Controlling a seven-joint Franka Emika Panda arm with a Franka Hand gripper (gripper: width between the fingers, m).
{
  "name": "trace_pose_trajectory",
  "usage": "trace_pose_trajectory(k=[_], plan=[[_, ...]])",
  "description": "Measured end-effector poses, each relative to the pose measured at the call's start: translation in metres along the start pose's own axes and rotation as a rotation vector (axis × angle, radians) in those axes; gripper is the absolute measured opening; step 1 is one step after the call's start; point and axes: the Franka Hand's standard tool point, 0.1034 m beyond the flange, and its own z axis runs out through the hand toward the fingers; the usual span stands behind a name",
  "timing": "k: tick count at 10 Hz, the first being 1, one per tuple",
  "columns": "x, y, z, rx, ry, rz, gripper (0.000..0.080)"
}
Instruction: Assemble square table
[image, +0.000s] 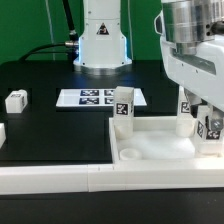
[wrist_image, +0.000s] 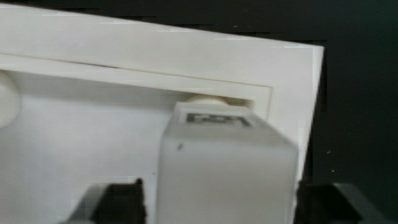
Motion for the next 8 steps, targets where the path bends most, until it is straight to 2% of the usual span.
trace_pose_trajectory(k=[1,2,3,6,7,8], plan=[[-0.003,0.002,0.003,-0.012,0.021,-0.161,0.0503],[-0.007,0.002,0.008,-0.032,0.051,-0.383,0.0618],[-0.008,0.002,0.008,-0.035,0.050,-0.449,0.0640],[-0.007,0.002,0.008,-0.043,0.049,-0.693,0.0648],[-0.008,0.001,0.007,-0.061,0.064,-0.857,0.0649],[-0.015,0.000,0.006,-0.090,0.087,-1.016,0.0649]])
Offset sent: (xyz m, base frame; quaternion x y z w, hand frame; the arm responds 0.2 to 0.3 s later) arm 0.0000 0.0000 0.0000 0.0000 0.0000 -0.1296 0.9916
